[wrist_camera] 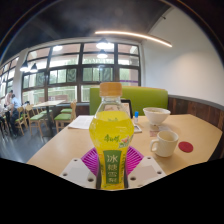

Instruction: Pour water

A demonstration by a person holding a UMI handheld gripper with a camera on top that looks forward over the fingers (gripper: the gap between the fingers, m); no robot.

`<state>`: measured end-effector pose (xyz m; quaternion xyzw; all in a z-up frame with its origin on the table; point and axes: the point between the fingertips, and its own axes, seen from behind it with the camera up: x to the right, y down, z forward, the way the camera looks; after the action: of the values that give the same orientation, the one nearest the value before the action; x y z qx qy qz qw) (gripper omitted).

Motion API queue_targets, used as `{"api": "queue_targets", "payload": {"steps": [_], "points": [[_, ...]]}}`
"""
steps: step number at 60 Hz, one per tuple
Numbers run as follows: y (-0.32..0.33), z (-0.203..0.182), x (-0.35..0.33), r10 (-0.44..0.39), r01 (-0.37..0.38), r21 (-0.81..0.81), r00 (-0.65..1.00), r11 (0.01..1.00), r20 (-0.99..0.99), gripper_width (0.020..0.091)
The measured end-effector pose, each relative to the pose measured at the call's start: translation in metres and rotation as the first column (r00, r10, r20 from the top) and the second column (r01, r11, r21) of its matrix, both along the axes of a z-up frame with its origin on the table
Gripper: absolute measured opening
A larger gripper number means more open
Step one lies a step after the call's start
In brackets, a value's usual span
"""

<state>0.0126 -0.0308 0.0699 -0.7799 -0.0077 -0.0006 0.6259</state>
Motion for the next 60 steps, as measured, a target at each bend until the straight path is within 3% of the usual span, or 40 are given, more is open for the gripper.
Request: {"api": "queue_targets", "payload": {"steps": [13, 17, 21, 31, 37, 42, 48, 50, 60], "points": [[0.015, 0.002, 0.016, -0.021, 0.021, 0.000, 0.995, 1.000, -0.093, 0.0302], [0.034, -0.001, 0.019, 0.002, 0.001, 0.010, 0.977, 1.000, -0.214, 0.0299], [0.039, 0.018, 0.007, 0.036, -0.030, 0.022, 0.910, 0.999, -0.413, 0.0300], [0.054, 0.068, 0.014, 0.136, -0.070, 0.117, 0.496, 0.991, -0.858, 0.0299], [0.070, 0.082, 0.039, 0.155, -0.023, 0.154, 0.201, 0.988, -0.967, 0.0290], [0.078, 0.088, 0.051, 0.133, 0.008, 0.133, -0.045, 0.991, -0.990, 0.0301], [0.063, 0.101, 0.060, 0.101, -0.019, 0.114, -0.338, 0.993, -0.936, 0.0299], [0.088, 0.098, 0.058, 0.095, -0.023, 0.115, -0.405, 0.993, -0.909, 0.0299], [0.089, 0.097, 0.073, 0.081, 0.017, 0.086, -0.566, 0.996, -0.821, 0.0300]]}}
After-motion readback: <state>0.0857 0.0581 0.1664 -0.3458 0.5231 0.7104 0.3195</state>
